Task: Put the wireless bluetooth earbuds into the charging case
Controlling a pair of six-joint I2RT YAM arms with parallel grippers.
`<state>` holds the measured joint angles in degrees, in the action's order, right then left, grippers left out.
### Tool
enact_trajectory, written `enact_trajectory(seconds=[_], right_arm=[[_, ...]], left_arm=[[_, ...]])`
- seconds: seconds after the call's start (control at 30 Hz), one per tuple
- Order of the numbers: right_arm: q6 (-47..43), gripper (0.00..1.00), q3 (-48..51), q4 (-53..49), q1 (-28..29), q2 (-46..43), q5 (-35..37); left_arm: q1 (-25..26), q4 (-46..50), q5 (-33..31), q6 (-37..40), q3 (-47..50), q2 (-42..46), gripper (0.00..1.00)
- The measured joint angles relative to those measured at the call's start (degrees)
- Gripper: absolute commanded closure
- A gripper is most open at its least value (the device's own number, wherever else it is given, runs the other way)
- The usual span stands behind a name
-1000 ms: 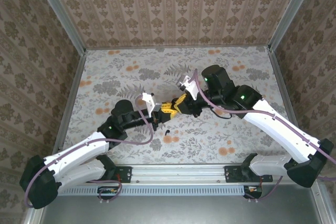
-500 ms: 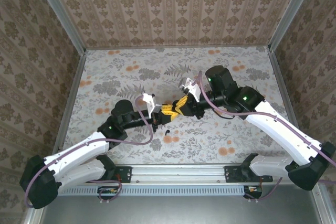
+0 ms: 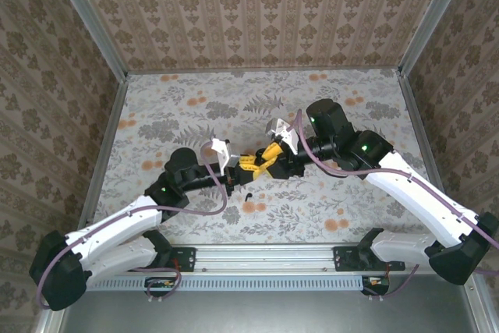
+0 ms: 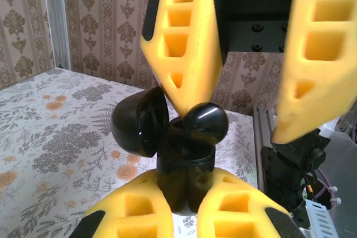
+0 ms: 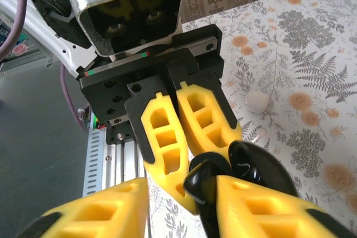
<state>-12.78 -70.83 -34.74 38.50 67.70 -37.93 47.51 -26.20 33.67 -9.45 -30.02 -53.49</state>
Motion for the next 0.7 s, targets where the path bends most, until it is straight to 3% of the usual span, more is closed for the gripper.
enact_trajectory(seconds=[0.33,0.7], right_arm=[[2.7,0.45,-0.1,-0.2,0.0,-1.8,4.4],[17.4,0.53,-5.2,-0.2,-0.7,-3.5,15.6]], left_arm=[[-0.3,0.0,-0.9,0.0,0.0,0.0,1.00],[-0.3,0.7,-4.5,0.3,0.0,0.0,1.00]])
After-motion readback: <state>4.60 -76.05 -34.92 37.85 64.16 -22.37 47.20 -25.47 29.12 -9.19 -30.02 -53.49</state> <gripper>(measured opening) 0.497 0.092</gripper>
